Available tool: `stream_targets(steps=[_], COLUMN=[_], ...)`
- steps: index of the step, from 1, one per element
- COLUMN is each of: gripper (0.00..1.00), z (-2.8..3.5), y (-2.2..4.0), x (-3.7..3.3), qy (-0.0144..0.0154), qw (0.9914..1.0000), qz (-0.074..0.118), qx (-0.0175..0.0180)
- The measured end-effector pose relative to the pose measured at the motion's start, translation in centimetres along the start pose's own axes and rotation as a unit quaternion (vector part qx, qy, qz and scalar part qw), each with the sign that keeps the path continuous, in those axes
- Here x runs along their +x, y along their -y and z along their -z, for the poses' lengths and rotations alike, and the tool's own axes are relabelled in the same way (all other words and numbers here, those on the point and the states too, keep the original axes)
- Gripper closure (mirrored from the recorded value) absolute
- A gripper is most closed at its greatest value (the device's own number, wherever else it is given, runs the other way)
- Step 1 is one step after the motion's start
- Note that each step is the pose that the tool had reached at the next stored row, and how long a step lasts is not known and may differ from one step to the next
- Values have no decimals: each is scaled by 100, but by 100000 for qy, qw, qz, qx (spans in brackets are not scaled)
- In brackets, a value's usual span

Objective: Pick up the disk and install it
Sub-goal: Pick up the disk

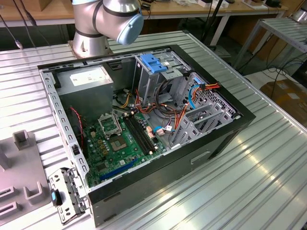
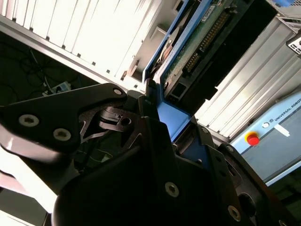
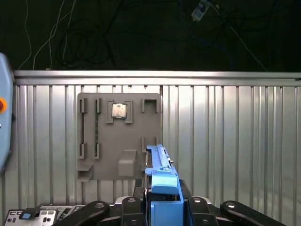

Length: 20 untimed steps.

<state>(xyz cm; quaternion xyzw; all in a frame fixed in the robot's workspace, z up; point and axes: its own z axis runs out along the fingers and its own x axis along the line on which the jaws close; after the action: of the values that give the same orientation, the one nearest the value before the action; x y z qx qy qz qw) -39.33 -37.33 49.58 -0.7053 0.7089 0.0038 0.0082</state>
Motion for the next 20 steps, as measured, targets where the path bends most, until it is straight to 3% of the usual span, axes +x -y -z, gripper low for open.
stream_targets(steps=[11, 20], gripper=[63, 63], z=[-1, -2], y=[155, 226], x=[1, 0], qy=[1, 3], qw=[100000, 100000], qz=[1, -4], qx=[3, 4])
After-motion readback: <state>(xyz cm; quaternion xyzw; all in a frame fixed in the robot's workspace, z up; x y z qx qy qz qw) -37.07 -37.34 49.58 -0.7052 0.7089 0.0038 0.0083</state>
